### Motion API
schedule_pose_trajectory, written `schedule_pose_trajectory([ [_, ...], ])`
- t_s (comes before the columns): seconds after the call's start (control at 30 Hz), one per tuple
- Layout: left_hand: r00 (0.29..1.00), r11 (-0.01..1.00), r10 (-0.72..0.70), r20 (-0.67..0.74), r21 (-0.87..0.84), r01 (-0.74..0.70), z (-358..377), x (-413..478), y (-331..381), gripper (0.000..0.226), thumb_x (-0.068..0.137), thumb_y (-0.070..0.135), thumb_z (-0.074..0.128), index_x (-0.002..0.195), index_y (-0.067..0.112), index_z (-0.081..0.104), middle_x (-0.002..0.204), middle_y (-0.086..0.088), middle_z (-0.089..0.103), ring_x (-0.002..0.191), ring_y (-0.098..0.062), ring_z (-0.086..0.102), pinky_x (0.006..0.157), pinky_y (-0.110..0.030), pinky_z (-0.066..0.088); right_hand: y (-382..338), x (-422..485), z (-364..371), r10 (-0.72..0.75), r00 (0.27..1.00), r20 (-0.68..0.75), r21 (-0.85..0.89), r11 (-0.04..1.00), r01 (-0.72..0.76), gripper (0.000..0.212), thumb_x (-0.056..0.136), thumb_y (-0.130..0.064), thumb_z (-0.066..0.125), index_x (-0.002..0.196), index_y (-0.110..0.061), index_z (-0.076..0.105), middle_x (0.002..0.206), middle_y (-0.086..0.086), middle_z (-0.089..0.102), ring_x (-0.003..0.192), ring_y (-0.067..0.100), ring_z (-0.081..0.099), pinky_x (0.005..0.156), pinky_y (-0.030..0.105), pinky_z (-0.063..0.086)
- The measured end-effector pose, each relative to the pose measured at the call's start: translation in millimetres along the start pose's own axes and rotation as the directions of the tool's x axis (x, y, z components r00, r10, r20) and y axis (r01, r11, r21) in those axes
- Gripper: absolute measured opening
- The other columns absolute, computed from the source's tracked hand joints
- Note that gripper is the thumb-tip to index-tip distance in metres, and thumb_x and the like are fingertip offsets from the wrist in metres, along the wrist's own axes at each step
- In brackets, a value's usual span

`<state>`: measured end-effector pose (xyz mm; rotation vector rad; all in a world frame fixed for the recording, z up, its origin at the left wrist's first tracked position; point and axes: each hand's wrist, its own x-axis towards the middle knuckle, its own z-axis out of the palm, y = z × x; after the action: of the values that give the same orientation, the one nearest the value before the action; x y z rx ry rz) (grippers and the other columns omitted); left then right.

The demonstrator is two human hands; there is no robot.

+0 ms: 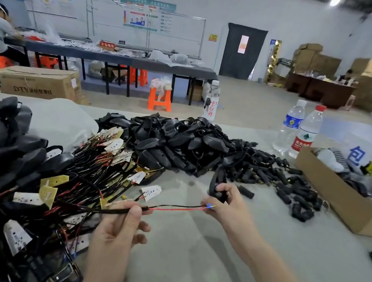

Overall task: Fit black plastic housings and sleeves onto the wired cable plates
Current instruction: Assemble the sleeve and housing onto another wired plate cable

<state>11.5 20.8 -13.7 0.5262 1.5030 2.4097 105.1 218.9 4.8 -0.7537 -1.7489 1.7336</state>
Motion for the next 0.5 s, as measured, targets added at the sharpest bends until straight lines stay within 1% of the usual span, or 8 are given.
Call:
schedule_pose_trajectory([
  [0.07,1.0,1.0,0.0,0.029,0.014,-0.001,4.3,-4.3,-0.3,0.015,0.08,0.031,0.064,0.089,0.023,0.072,0.09,-0.008,0.076,0.063,-0.013,0.065,0.05,-0.022,0.052,-0.2,-27.3,-18.4,-0.042,0.999,-0.001,-0.022,0.999,0.042,0.035,0.085,-0.002,0.07,0.109,-0.023,0.056,0.098,0.001,0.058,0.073,0.009,0.067,0.086,0.034,0.058],
  [0.13,0.999,0.999,0.003,0.051,0.033,-0.004,8.3,-9.3,-1.0,0.019,0.081,0.029,0.063,0.095,0.017,0.068,0.089,-0.01,0.075,0.061,-0.014,0.064,0.05,-0.022,0.052,0.5,-51.6,-31.1,-0.054,0.999,-0.005,-0.109,0.993,0.053,0.037,0.086,-0.004,0.07,0.109,-0.029,0.056,0.093,-0.003,0.061,0.072,0.01,0.067,0.08,0.028,0.058],
  [0.17,0.998,0.999,0.002,0.064,0.048,-0.005,10.5,-11.8,-0.9,0.022,0.082,0.029,0.062,0.097,0.013,0.066,0.089,-0.01,0.075,0.061,-0.014,0.064,0.05,-0.022,0.052,2.1,-62.1,-34.5,-0.059,0.998,-0.007,-0.157,0.986,0.057,0.037,0.087,-0.003,0.069,0.107,-0.031,0.055,0.093,-0.003,0.061,0.072,0.011,0.067,0.08,0.03,0.057],
  [0.27,0.993,0.994,0.023,0.117,0.107,-0.036,14.8,-18.6,-1.2,0.022,0.084,0.028,0.061,0.097,0.01,0.064,0.086,-0.006,0.075,0.061,-0.013,0.063,0.05,-0.021,0.051,12.8,-83.7,-35.1,-0.111,0.993,-0.044,-0.297,0.95,0.093,0.043,0.088,-0.002,0.066,0.103,-0.037,0.046,0.103,0.006,0.06,0.075,0.021,0.066,0.086,0.044,0.053],
  [0.33,0.987,0.984,0.053,0.152,0.16,-0.077,15.9,-22.7,-1.4,0.02,0.085,0.029,0.061,0.095,0.012,0.064,0.085,-0.005,0.074,0.062,-0.013,0.063,0.051,-0.021,0.051,20.4,-89.0,-33.7,-0.152,0.987,-0.05,-0.399,0.909,0.12,0.046,0.088,-0.007,0.065,0.1,-0.044,0.04,0.106,-0.002,0.06,0.081,0.026,0.065,0.084,0.044,0.05],
  [0.4,0.981,0.969,0.084,0.174,0.215,-0.121,14.3,-24.9,-1.9,0.019,0.086,0.03,0.061,0.095,0.015,0.065,0.086,-0.006,0.073,0.065,-0.013,0.063,0.053,-0.021,0.051,25.0,-87.5,-34.8,-0.176,0.984,-0.005,-0.496,0.856,0.15,0.048,0.089,-0.011,0.065,0.1,-0.047,0.035,0.108,-0.01,0.061,0.087,0.026,0.062,0.085,0.039,0.048],
  [0.47,0.976,0.958,0.102,0.191,0.244,-0.148,12.8,-26.9,-1.4,0.018,0.088,0.03,0.06,0.097,0.016,0.065,0.087,-0.006,0.072,0.067,-0.013,0.063,0.054,-0.021,0.051,27.7,-85.0,-37.0,-0.181,0.983,0.011,-0.55,0.82,0.157,0.048,0.09,-0.013,0.064,0.098,-0.048,0.033,0.104,-0.011,0.06,0.096,0.024,0.061,0.084,0.029,0.046],
  [0.5,0.973,0.955,0.111,0.201,0.249,-0.16,13.0,-27.7,-1.6,0.017,0.088,0.03,0.06,0.097,0.016,0.065,0.087,-0.007,0.072,0.067,-0.013,0.062,0.055,-0.022,0.051,28.8,-84.2,-37.9,-0.188,0.982,0.004,-0.565,0.81,0.158,0.047,0.09,-0.014,0.064,0.097,-0.048,0.033,0.102,-0.011,0.06,0.098,0.022,0.062,0.081,0.023,0.046],
])
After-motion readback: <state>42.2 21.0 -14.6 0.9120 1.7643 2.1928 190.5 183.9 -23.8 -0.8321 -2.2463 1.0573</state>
